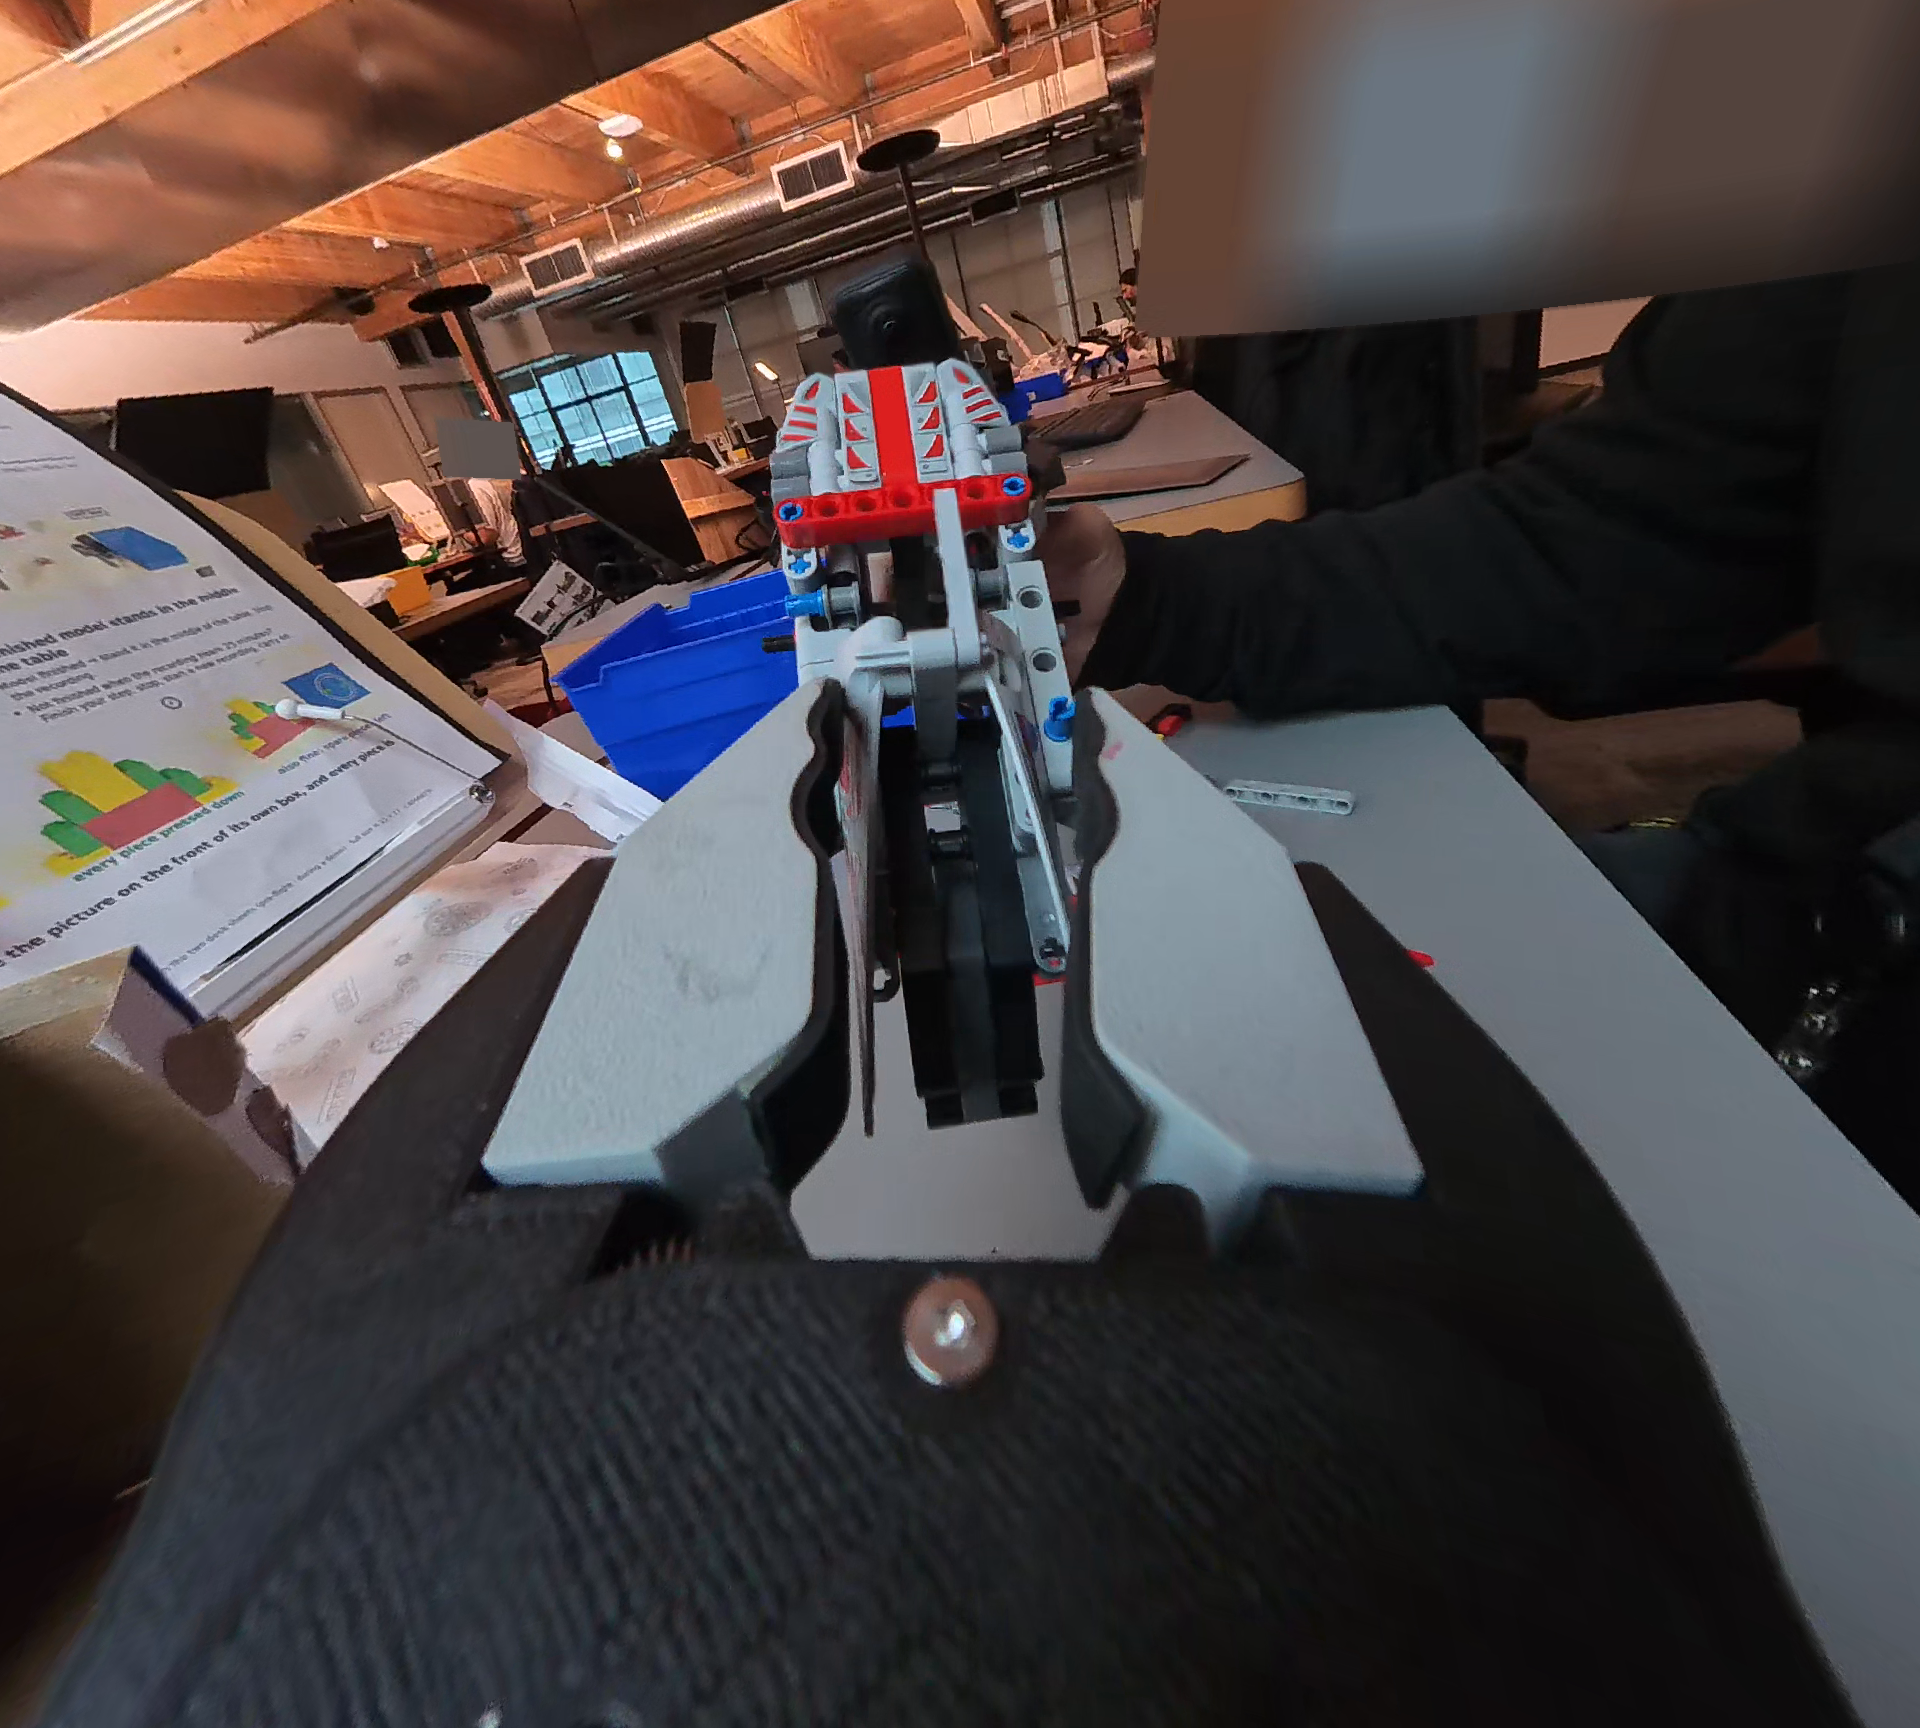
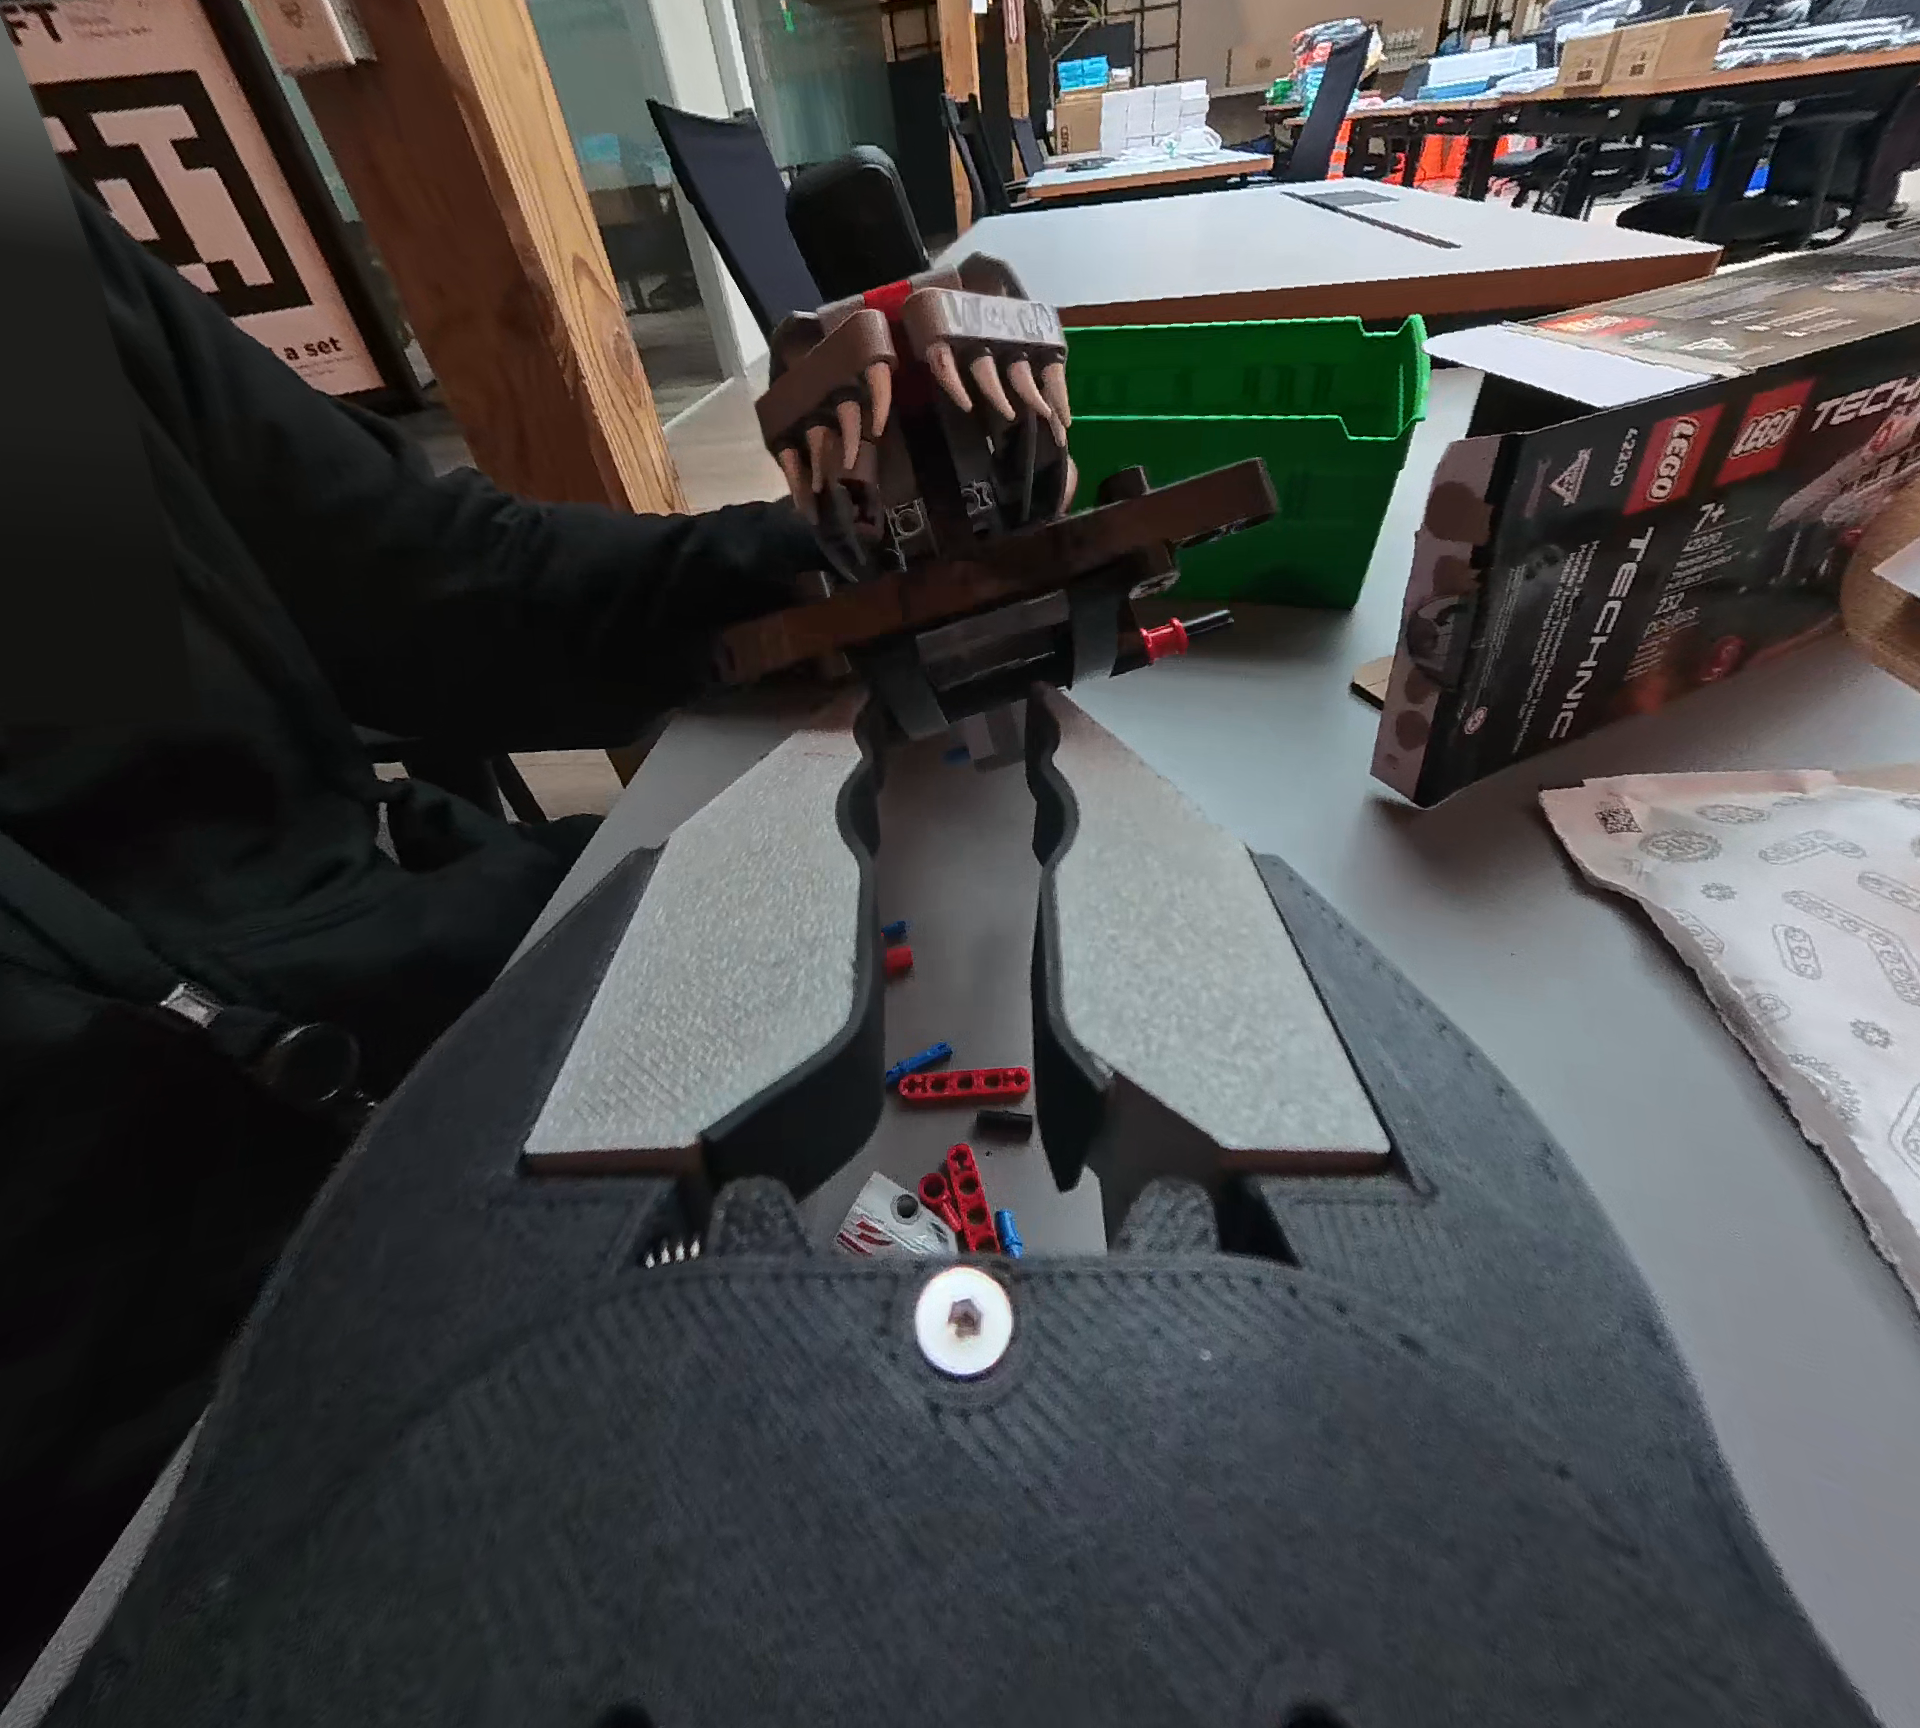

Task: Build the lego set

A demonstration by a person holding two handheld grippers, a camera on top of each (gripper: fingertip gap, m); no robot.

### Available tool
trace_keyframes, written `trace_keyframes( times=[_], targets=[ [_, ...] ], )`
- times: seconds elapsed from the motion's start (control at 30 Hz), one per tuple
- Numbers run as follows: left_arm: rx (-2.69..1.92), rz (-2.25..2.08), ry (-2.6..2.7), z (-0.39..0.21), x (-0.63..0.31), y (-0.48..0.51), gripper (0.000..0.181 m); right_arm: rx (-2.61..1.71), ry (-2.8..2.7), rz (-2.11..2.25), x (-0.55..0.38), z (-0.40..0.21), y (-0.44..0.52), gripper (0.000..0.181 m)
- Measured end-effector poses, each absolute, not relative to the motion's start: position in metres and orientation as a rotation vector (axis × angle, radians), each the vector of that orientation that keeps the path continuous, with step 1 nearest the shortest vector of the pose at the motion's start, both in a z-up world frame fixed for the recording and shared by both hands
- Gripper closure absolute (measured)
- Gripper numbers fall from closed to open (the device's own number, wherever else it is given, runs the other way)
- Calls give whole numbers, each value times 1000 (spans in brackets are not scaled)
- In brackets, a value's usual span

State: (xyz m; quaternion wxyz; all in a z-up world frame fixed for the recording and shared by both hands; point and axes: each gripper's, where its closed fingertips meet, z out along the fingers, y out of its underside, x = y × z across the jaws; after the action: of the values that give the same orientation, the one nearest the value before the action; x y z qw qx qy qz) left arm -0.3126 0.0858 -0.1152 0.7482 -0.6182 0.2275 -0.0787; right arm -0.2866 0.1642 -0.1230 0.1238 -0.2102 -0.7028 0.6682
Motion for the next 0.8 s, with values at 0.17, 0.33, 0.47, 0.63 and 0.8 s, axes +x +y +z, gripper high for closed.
trace_keyframes(
  times=[0.17, 0.33, 0.47, 0.63, 0.8],
  targets=[
    [-1359, -176, 484, -116, -318, 83, 144, -626, -2082, 1878, -289, -131, 163, 161],
    [-1396, -221, 454, -121, -321, 85, 144, -643, -2108, 1841, -292, -138, 164, 162],
    [-1435, -193, 464, -129, -324, 86, 144, -624, -2125, 1791, -292, -144, 165, 169],
    [-1441, -198, 462, -130, -325, 86, 144, -617, -2130, 1775, -292, -146, 165, 170],
    [-1477, -205, 442, -134, -330, 88, 144, -633, -2147, 1724, -296, -153, 166, 172]
  ],
)
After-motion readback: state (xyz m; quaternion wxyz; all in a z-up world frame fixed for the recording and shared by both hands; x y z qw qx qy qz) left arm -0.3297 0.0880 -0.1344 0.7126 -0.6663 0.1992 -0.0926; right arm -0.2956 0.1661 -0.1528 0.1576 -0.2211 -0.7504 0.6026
